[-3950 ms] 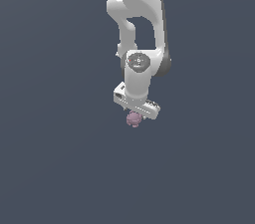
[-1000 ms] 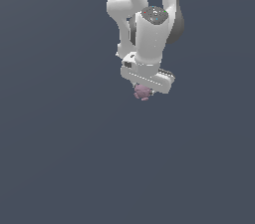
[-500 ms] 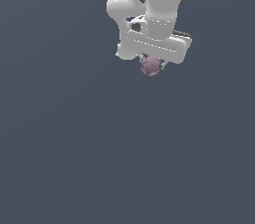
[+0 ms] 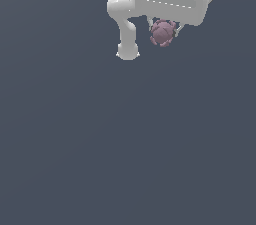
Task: Pick up the object and move it to a goal position.
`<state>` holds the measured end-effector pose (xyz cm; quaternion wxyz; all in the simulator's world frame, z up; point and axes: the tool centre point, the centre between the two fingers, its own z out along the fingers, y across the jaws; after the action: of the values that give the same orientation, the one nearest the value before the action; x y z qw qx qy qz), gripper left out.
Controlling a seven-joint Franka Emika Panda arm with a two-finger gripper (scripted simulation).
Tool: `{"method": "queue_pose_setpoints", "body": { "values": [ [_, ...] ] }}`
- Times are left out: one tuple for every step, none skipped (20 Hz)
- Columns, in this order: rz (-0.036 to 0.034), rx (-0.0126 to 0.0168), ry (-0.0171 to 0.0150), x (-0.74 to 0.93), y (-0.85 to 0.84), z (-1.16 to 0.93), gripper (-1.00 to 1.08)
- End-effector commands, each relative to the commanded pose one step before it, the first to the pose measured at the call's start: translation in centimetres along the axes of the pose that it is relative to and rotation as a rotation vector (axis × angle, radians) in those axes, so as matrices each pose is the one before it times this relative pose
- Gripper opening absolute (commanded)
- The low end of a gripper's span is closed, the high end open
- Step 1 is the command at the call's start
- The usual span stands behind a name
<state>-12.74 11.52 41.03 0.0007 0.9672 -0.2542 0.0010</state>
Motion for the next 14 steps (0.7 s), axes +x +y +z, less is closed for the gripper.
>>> {"method": "queue_pose_setpoints", "body": {
  "values": [
    [0.00004,-0.00062,-0.00095,-0.884,-0.106,-2.386,-1.00],
    [0.00000,0.00000,0.00000,-0.291,-0.061,-0.839,-1.00],
    [-0.00030,0.00043,-0.00045,-0.260,-0.053,-0.785,-1.00],
    [0.00000,0.00000,0.00000,-0.248,-0.062,-0.734,-1.00],
    [0.00000,0.00000,0.00000,-0.227,-0.063,-0.682,-1.00],
    [0.00000,0.00000,0.00000,-0.208,-0.062,-0.632,-1.00],
    [-0.00017,0.00048,-0.00047,-0.173,-0.043,-0.583,-1.00],
    [0.00000,0.00000,0.00000,-0.172,-0.056,-0.532,-1.00],
    [0.00000,0.00000,0.00000,-0.154,-0.052,-0.481,-1.00],
    [0.00000,0.00000,0.00000,-0.136,-0.049,-0.430,-1.00],
    [0.00000,0.00000,0.00000,-0.117,-0.046,-0.378,-1.00],
    [0.00000,0.00000,0.00000,-0.098,-0.043,-0.326,-1.00],
    [-0.00006,0.00050,-0.00048,-0.058,-0.017,-0.276,-1.00],
    [0.00000,0.00000,0.00000,-0.060,-0.037,-0.223,-1.00]
  ]
}}
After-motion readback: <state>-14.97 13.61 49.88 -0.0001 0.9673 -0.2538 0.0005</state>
